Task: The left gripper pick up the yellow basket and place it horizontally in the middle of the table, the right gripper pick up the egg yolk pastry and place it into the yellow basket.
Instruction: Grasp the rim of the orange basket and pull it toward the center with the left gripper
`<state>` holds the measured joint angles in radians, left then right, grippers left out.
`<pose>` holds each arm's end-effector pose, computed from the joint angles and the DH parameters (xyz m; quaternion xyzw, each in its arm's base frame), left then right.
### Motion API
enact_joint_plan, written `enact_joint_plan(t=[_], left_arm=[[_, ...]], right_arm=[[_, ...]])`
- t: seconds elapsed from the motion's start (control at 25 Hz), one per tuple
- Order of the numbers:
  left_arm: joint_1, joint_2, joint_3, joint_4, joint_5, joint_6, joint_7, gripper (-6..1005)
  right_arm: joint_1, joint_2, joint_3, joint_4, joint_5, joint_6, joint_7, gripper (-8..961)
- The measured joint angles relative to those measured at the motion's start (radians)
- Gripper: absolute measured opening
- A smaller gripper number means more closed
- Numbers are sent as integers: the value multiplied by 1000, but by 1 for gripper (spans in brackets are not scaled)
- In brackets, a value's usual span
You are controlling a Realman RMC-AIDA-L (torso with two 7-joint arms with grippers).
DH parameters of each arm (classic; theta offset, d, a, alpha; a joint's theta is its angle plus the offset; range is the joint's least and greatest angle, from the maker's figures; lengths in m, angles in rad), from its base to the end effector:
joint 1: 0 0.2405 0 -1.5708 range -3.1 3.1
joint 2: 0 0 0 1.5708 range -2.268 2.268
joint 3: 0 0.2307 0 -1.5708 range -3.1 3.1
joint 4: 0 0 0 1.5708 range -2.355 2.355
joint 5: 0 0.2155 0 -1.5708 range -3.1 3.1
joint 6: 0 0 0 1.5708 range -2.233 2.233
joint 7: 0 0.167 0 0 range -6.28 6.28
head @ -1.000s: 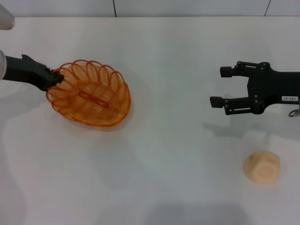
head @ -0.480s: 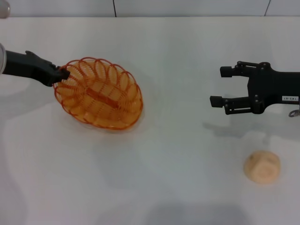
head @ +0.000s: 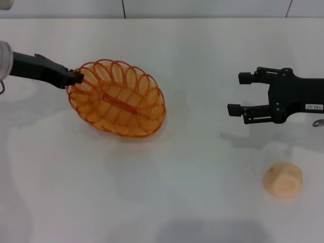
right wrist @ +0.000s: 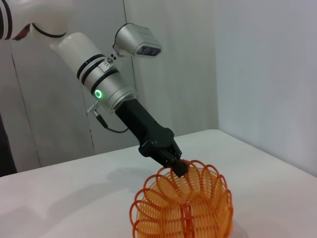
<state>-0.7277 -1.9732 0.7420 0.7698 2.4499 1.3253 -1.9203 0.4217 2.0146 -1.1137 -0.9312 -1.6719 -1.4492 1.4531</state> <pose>-0.2527 0.4073 0.0400 -0.9181 -0.3316 -0.0035 0.2170 0.1945 0.3432 0.0130 -0.9550 0.1157 0.2307 0.1459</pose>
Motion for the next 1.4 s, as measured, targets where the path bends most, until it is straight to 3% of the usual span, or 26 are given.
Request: enact_joint_plan(t=[0.32,0.88,1.24,1.4], left_arm=[[-13,-3,1,7,0,-6,-126,71],[-32,-50,7,21,-7,-12,-291,70],[-26,-77,120,16,-18,-9,-424,71],[-18,-84,125,15,-12,-4,-455,71]], right_arm=[[4,-1,1,0,0,0,5,870],[6,-3,0,0,-9,7,24,870],[6,-5,1,-2,-9,2,29,869],[5,-6,1,-6,-10,0,35,869]])
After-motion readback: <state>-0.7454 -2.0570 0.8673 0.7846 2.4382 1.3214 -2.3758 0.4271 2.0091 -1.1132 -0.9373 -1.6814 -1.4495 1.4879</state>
